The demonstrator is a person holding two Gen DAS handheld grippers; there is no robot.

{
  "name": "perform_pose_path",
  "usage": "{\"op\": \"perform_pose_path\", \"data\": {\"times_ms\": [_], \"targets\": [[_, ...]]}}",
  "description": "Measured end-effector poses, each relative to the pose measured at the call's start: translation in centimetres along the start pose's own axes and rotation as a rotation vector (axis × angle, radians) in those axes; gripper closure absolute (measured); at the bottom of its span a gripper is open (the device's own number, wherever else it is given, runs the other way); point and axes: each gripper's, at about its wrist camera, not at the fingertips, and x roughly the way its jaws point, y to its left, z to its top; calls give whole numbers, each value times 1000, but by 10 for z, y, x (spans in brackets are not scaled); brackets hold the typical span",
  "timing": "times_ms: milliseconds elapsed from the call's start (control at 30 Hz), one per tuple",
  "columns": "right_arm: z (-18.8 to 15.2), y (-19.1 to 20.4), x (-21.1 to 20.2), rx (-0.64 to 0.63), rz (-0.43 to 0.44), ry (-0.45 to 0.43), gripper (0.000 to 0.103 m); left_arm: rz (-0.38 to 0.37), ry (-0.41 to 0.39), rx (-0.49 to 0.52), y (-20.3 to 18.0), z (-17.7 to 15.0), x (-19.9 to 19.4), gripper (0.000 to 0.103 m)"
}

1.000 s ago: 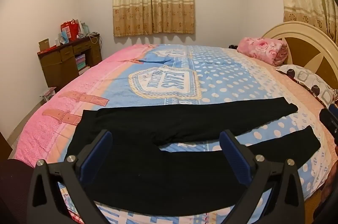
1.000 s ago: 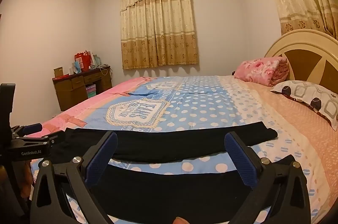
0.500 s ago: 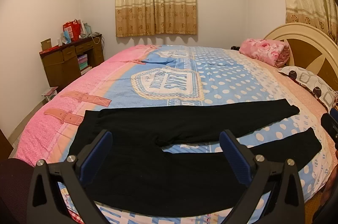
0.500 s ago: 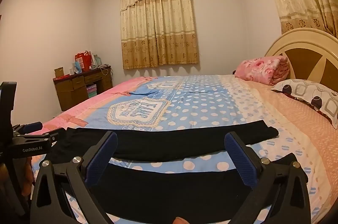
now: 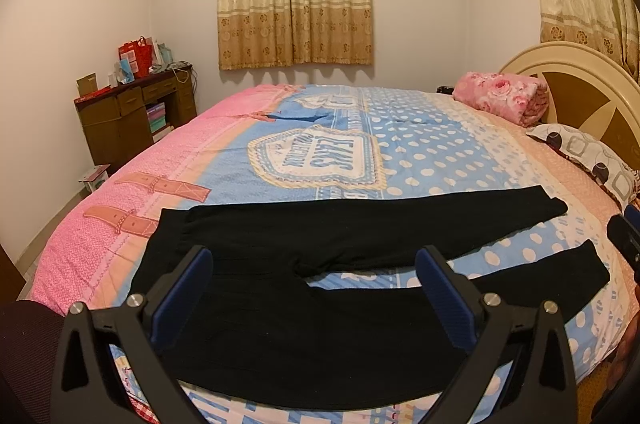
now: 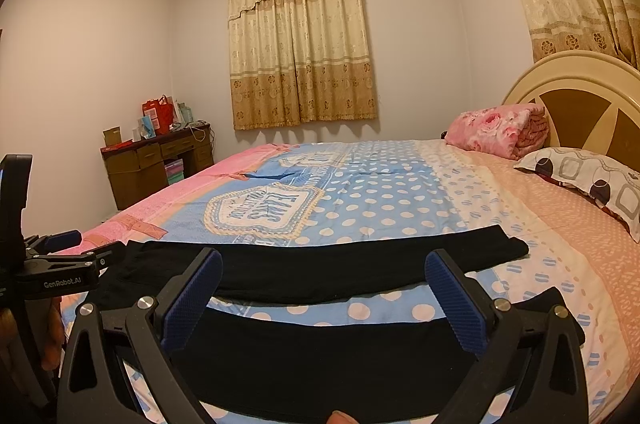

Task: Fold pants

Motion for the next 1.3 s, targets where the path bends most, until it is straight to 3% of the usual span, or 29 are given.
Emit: {"op": "perform_pose_path", "data": {"times_ms": [1300], "targets": [[-7, 3, 2, 2, 4, 9, 1, 0, 2, 0, 3, 0, 1, 0]]}}
